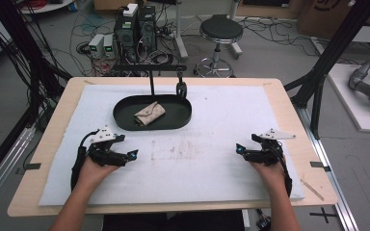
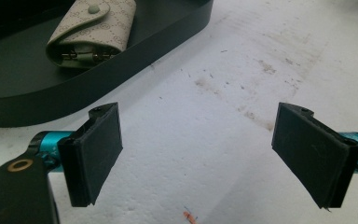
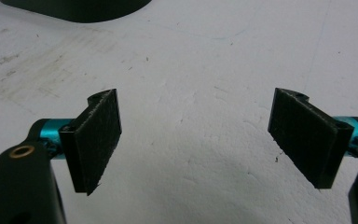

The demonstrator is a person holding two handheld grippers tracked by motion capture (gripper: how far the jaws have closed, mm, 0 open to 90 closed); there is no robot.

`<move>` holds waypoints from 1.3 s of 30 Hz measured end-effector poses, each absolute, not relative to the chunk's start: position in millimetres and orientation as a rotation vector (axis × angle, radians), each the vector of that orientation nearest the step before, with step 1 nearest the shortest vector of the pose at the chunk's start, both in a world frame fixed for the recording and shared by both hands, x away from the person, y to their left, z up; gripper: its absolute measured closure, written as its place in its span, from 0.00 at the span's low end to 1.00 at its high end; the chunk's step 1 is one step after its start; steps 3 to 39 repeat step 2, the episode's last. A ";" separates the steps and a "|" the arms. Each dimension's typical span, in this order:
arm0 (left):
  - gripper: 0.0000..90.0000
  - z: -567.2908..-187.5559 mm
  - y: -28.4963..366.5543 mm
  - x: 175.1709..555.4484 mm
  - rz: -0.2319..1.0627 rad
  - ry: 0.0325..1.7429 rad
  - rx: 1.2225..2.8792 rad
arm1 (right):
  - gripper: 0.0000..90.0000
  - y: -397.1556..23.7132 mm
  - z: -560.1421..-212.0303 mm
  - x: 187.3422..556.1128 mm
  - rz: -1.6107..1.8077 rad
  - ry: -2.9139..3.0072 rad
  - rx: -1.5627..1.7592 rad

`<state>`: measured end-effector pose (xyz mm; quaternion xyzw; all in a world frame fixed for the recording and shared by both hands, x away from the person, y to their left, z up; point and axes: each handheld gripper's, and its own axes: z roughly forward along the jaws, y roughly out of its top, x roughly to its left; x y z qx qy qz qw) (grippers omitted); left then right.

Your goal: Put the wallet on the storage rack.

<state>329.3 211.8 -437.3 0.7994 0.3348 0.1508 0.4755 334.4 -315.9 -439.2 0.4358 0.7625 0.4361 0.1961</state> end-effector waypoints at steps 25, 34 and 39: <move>0.18 -436.2 212.0 329.0 0.367 0.810 1.950 | 0.20 -316.2 -438.7 333.4 1.222 2.138 1.222; 0.18 -436.2 212.0 329.0 0.367 0.810 1.950 | 0.20 -316.2 -438.7 333.4 1.222 2.138 1.222; 0.18 -436.2 212.0 329.0 0.367 0.810 1.950 | 0.20 -316.2 -438.7 333.4 1.222 2.138 1.222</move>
